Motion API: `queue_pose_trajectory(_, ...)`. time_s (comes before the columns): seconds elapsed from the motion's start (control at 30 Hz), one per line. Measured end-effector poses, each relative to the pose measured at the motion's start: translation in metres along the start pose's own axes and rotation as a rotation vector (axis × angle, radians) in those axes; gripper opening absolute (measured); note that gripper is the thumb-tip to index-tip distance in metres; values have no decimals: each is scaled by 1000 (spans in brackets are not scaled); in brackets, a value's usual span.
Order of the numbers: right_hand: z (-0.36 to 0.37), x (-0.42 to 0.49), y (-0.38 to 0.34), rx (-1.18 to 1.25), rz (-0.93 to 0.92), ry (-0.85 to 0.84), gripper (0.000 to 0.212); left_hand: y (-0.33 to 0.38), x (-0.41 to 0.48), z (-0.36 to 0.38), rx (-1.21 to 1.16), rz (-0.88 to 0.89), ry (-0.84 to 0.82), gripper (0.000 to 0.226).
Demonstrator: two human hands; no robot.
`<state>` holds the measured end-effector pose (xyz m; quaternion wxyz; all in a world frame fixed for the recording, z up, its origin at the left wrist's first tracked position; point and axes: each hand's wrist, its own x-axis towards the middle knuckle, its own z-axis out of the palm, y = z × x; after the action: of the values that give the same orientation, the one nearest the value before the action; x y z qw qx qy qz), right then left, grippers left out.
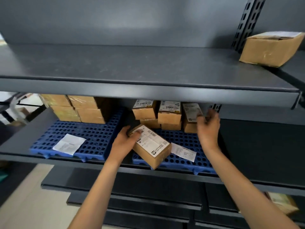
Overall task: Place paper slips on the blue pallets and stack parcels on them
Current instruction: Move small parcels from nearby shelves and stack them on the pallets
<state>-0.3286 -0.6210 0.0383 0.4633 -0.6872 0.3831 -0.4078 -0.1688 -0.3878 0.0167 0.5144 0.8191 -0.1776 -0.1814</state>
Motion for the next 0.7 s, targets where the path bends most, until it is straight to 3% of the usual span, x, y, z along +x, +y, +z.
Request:
queue_pose_trajectory(0.1,7,-63,-11,-88,-148,-335,49,6,-6,5,-78,14,36,53)
queue_pose_trajectory(0.2,8,-99,-17,-290,-251,-576,78,17,-15,3,-157,22,89,53)
queue_pose_trajectory(0.33,-7,-109,-26,-186,-209,-778,94,45,-31,8,-207,89,111,40)
queue_pose_trajectory(0.43,-29,-106,-34,-165,-257,-707,95,73,-46,20,-218,234,87,35)
queue_pose_trajectory(0.53,-54,-93,-40,-91,-243,-555,90,94,-56,27,-359,356,71,16)
queue_pose_trajectory(0.7,-68,-23,-35,-193,-197,-112,73,92,-11,15,-473,386,433,13)
